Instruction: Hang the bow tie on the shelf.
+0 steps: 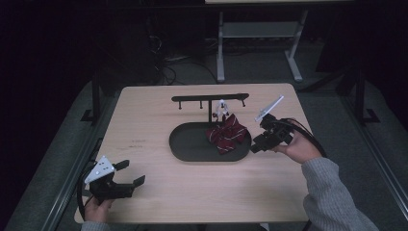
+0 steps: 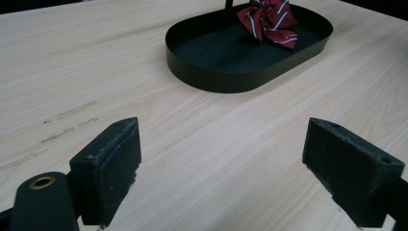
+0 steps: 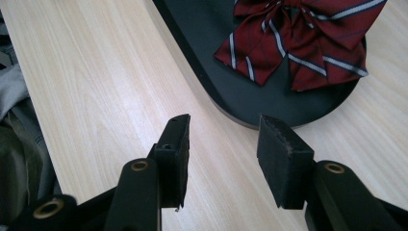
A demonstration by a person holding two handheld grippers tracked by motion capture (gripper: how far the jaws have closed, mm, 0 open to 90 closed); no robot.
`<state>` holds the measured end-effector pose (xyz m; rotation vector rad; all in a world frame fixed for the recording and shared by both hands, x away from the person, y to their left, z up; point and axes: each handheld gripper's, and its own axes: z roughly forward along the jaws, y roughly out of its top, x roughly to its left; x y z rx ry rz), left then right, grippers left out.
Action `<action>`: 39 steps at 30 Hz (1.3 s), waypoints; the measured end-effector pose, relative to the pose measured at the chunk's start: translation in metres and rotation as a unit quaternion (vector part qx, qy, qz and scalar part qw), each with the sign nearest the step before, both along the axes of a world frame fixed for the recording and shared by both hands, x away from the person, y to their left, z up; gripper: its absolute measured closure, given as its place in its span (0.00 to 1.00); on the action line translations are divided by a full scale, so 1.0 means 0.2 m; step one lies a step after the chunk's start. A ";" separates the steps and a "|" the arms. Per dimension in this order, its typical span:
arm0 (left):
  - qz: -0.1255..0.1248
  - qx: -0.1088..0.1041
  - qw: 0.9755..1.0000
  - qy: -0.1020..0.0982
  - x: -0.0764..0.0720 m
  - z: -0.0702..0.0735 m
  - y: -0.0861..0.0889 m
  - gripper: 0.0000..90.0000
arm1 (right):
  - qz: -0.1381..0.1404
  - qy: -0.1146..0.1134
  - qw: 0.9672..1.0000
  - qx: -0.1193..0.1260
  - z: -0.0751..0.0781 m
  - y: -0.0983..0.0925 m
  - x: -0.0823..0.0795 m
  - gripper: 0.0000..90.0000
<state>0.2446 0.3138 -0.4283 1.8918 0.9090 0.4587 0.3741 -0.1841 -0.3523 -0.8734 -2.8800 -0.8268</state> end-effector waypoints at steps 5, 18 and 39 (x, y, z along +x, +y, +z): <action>0.000 0.000 1.000 0.000 0.00 0.00 0.00 0.15 | -0.005 0.003 1.000 0.001 -0.02 -0.02 -0.02 0.59; 0.001 0.000 1.000 0.001 0.00 0.00 -0.01 0.15 | -0.013 0.008 1.000 0.009 -0.07 -0.06 -0.07 0.58; 0.000 0.004 1.000 0.004 0.00 -0.01 -0.01 0.15 | -0.017 0.010 1.000 0.019 -0.19 -0.13 -0.19 0.58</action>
